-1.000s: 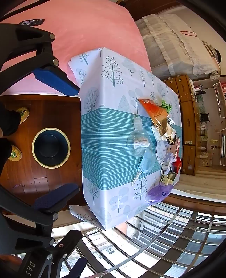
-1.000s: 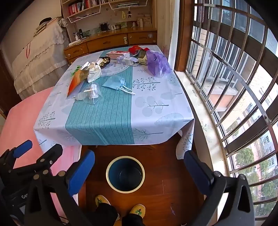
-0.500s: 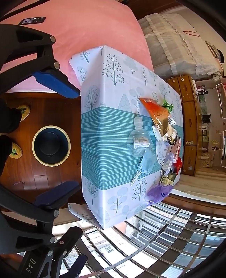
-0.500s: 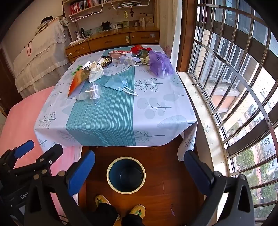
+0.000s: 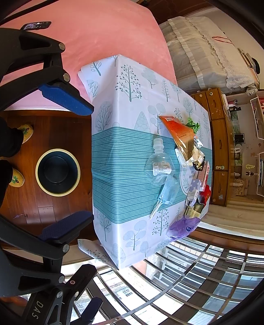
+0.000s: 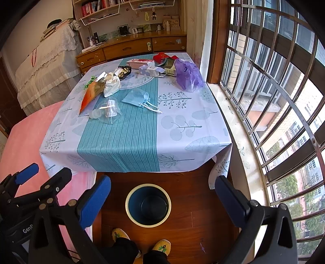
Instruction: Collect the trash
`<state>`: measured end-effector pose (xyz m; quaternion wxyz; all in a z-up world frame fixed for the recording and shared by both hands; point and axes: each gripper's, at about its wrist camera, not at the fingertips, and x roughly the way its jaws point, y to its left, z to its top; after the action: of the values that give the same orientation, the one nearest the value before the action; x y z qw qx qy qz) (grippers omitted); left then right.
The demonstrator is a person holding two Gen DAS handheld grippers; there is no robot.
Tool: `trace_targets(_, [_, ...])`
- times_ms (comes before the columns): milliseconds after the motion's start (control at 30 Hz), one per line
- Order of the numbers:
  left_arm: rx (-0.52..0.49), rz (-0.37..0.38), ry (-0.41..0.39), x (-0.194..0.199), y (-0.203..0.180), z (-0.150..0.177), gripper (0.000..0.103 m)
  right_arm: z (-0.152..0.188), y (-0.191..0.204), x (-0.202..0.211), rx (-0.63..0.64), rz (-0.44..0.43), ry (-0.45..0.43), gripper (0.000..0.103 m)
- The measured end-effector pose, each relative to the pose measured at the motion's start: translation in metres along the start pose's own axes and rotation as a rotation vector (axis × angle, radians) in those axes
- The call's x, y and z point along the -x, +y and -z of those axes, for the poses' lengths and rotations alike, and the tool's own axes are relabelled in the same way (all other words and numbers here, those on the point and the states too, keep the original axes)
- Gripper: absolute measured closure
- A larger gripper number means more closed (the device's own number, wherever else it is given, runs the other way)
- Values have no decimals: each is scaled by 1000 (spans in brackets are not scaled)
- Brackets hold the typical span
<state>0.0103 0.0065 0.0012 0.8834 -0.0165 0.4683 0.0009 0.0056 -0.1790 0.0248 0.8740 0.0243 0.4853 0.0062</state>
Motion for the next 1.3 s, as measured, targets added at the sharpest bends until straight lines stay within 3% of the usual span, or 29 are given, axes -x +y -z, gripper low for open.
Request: trace_targets(1300, [-1,-24,-7,7,5,4,10,0,5,2,17,-9,-3,0])
